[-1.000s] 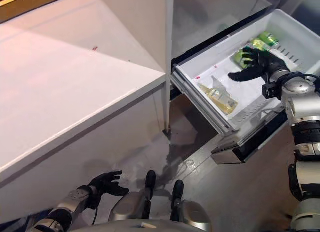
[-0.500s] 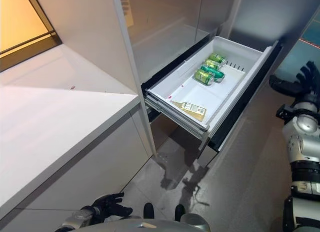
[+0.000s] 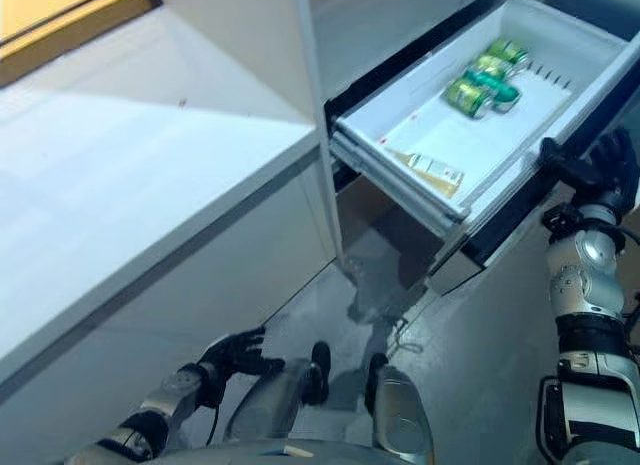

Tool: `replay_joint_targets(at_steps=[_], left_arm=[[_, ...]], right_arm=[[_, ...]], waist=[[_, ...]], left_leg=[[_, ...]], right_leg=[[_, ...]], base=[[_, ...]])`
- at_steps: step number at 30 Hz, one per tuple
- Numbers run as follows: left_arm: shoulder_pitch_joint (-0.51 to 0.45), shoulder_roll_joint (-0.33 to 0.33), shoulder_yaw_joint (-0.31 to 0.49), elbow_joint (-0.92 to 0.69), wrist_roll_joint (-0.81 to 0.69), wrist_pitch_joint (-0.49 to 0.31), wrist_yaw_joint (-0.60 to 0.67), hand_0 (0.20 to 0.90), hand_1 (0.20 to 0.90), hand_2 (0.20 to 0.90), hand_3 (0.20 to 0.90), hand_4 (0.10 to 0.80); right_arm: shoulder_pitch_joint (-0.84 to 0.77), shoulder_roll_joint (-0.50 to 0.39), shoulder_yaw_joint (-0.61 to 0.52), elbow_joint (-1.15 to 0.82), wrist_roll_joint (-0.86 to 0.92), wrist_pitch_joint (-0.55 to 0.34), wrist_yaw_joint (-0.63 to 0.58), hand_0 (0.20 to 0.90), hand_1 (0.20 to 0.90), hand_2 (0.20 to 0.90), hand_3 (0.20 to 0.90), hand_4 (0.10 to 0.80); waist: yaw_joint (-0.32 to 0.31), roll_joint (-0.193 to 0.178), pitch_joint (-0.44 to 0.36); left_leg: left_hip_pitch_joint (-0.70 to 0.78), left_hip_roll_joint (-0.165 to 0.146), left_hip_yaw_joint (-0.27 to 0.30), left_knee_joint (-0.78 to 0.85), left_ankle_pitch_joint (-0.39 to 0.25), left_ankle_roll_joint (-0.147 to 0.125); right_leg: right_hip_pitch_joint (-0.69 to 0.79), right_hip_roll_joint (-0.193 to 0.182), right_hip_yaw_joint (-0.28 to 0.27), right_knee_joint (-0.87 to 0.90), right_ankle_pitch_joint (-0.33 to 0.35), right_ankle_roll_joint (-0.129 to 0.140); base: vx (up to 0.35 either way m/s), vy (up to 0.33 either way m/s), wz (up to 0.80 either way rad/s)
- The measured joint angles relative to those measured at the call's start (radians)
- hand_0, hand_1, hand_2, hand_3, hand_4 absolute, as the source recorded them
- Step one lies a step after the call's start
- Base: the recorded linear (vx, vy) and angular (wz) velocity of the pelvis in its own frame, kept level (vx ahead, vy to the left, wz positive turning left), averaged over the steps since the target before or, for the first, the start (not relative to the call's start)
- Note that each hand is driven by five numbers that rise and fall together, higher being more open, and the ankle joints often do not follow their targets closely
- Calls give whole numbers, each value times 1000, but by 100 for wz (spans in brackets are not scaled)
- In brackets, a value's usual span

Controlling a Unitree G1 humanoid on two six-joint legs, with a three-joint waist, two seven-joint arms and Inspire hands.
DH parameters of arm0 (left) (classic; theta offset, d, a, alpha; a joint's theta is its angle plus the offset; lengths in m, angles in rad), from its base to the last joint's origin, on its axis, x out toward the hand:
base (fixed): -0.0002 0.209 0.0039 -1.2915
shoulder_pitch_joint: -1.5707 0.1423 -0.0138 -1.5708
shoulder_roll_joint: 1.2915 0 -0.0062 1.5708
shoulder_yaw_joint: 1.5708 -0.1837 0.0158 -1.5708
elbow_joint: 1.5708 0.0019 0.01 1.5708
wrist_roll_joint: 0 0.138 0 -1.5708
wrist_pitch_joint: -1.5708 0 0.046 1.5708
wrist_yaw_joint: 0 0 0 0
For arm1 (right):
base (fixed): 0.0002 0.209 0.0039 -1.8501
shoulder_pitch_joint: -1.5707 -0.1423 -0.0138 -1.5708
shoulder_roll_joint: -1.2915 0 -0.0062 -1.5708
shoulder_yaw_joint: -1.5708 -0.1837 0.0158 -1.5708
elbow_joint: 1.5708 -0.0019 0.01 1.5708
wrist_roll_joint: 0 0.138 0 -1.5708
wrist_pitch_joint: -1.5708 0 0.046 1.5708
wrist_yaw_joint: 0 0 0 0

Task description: Put drinks into fridge and close the fridge

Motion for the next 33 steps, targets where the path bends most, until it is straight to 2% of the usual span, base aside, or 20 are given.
replay_joint_targets(at_steps=[8,15,19,21,25,29,33], left_arm=[[-19,4,11,-30,-40,-42,6,900,900,900,900,800],[-20,-15,11,-31,-43,-48,20,900,900,900,900,800],[-20,-38,8,-31,-46,-50,32,900,900,900,900,800],[-20,-48,6,-29,-47,-50,39,900,900,900,900,800],[-15,-46,8,-15,-47,-48,56,900,900,900,900,800],[-13,-46,10,4,-47,-48,60,900,900,900,900,800],[-2,-40,15,33,-24,-33,59,900,900,900,900,800]], right_arm=[[-57,0,-7,20,113,-54,107,900,900,900,900,800],[-81,5,51,28,113,-33,161,900,900,900,900,800],[-109,5,71,40,113,-35,162,900,900,900,900,800],[-126,5,83,52,113,-34,162,900,900,900,900,800],[-165,0,114,105,113,-28,166,900,900,900,900,800],[-205,-6,145,141,113,-9,189,900,900,900,900,800],[-222,-7,156,149,112,11,206,900,900,900,900,800]], waist=[[-7,1,38],[-3,6,43],[9,18,45],[19,20,46],[42,22,46],[66,29,47],[100,30,46]], left_leg=[[-142,-24,6,135,-20,29],[-149,-47,-22,138,-15,26],[-145,-60,-65,101,-7,13],[-129,-70,-99,61,6,-5],[-82,-70,-135,1,16,-20],[-41,-68,-179,-60,73,-34],[10,-68,-219,-112,99,-39]], right_leg=[[-134,-37,1,143,-22,14],[-133,-52,-20,164,-21,11],[-113,-57,-56,131,-15,3],[-89,-62,-85,100,-9,-6],[-30,-68,-134,44,-4,-14],[23,-62,-190,2,-8,-27],[87,-59,-230,-41,-16,-27]], base=[[-12,70,3],[-6,41,10],[15,-12,26],[39,-43,39],[49,-23,32],[62,-17,32],[95,-20,28]])
